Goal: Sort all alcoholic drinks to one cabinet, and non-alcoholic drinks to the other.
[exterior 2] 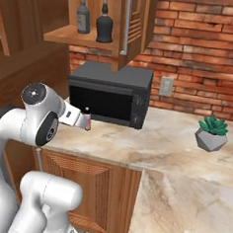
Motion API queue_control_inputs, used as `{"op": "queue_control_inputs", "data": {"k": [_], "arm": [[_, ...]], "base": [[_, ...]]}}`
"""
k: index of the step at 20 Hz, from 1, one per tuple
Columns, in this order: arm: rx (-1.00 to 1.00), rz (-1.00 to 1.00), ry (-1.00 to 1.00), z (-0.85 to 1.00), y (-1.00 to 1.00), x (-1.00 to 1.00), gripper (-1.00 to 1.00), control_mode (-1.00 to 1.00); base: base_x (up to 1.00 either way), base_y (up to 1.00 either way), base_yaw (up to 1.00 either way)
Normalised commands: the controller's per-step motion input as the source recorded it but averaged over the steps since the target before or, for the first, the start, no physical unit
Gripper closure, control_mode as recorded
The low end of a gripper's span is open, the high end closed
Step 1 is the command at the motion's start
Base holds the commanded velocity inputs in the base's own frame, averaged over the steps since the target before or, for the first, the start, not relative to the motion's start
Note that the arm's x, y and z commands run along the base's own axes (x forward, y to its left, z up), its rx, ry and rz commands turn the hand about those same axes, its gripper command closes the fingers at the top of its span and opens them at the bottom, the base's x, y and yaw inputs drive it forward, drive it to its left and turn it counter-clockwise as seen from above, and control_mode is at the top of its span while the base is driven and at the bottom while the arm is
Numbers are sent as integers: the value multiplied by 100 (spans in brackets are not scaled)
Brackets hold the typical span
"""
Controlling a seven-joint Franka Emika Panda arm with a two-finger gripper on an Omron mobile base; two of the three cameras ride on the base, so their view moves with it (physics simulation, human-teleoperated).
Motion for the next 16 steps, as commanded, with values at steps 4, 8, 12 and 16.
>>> {"op": "queue_control_inputs", "data": {"k": [4, 8, 12, 16], "arm": [[-2, 0, 9, -34, 32, 71, -100, -100], [0, 0, 3, -28, 11, 67, -100, -100], [0, 0, 1, -41, 5, 67, -100, -100], [0, 0, 0, -45, 12, 44, -100, -100]], "base": [[0, 0, 0], [0, 0, 0], [0, 0, 0], [0, 0, 0]]}}
